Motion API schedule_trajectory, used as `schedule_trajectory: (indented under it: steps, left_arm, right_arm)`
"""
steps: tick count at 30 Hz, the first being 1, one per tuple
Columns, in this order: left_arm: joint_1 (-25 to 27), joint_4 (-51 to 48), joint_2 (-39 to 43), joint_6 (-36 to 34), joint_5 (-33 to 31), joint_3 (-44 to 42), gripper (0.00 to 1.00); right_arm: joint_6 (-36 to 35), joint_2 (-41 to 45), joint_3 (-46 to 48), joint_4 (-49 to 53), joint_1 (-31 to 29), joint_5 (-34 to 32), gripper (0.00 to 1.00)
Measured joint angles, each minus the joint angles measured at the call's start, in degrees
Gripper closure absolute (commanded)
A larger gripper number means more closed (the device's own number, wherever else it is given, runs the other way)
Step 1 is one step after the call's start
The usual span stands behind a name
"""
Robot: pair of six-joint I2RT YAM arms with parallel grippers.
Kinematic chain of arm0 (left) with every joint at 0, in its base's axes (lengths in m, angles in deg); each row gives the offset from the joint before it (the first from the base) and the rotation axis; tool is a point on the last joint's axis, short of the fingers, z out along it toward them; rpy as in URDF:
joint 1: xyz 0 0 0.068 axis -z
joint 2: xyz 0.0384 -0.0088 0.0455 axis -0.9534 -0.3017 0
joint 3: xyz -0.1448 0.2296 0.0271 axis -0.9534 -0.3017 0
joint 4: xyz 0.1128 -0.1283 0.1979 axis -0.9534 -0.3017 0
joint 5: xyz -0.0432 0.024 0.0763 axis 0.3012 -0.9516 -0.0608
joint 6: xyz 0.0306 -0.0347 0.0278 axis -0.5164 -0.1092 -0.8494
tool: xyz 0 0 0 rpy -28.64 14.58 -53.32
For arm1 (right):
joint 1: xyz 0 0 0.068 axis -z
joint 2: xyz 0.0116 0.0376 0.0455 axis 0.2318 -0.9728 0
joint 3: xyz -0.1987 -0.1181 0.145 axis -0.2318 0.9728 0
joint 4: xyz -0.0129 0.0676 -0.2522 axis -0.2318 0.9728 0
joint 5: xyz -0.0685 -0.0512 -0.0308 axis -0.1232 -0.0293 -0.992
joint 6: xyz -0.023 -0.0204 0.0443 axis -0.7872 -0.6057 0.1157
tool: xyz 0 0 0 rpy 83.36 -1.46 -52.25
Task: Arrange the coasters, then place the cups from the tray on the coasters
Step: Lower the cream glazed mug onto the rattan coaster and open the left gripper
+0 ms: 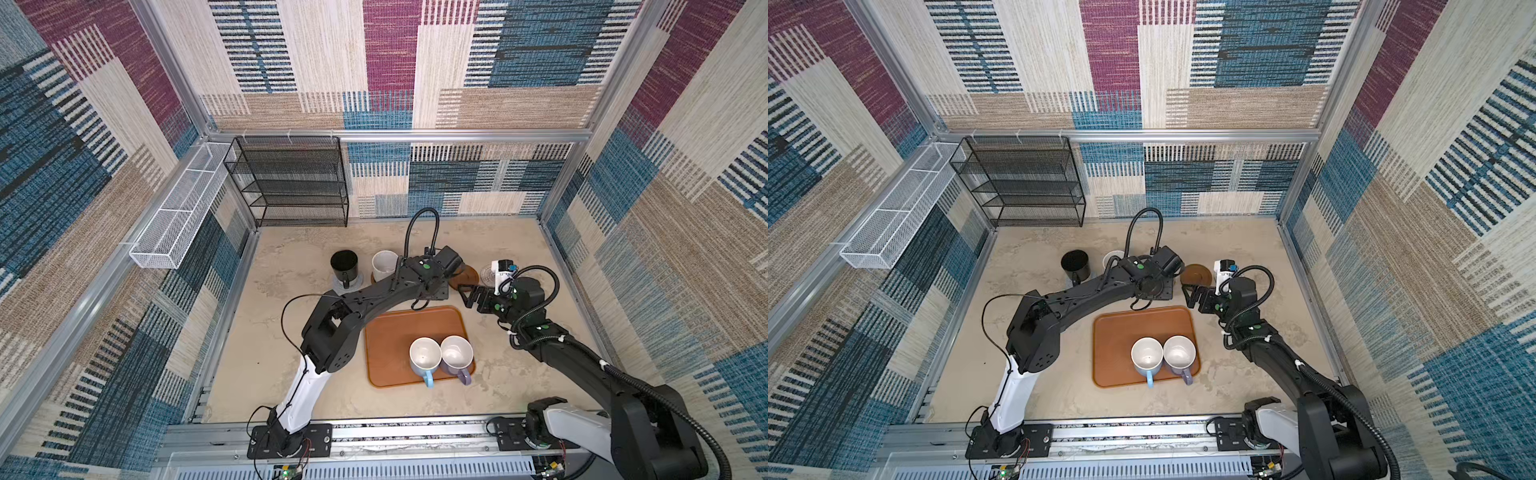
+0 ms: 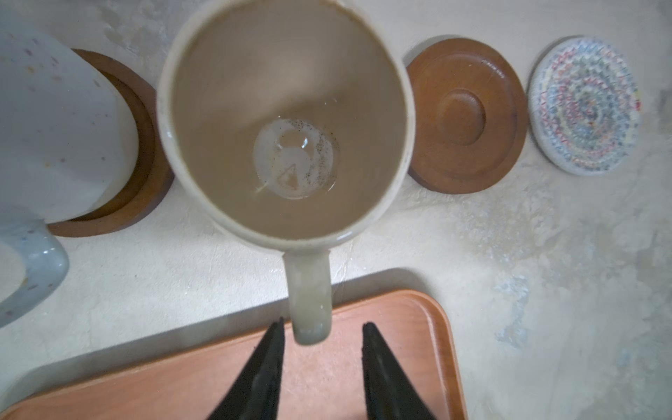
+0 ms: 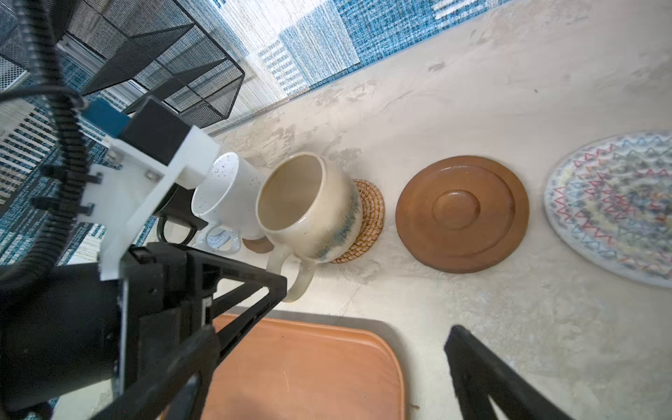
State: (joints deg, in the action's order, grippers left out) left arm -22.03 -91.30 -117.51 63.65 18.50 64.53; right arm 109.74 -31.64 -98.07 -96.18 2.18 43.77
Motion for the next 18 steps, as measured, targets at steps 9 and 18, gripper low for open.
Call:
schedule_trajectory:
  steps: [9,18]
  left_arm:
    - [0.22,8.70,15.87,-0.11,4.24,-16.76,0.04]
    - [0.50,19.50,32.28,-0.28,4.22,-35.50,0.02]
  right_arm:
    - [-0.13,7.17,2.54,-0.83,0.00,1.68,0.00]
    - [1.14,11.04,3.32,-0.81,-0.35,2.34,0.00]
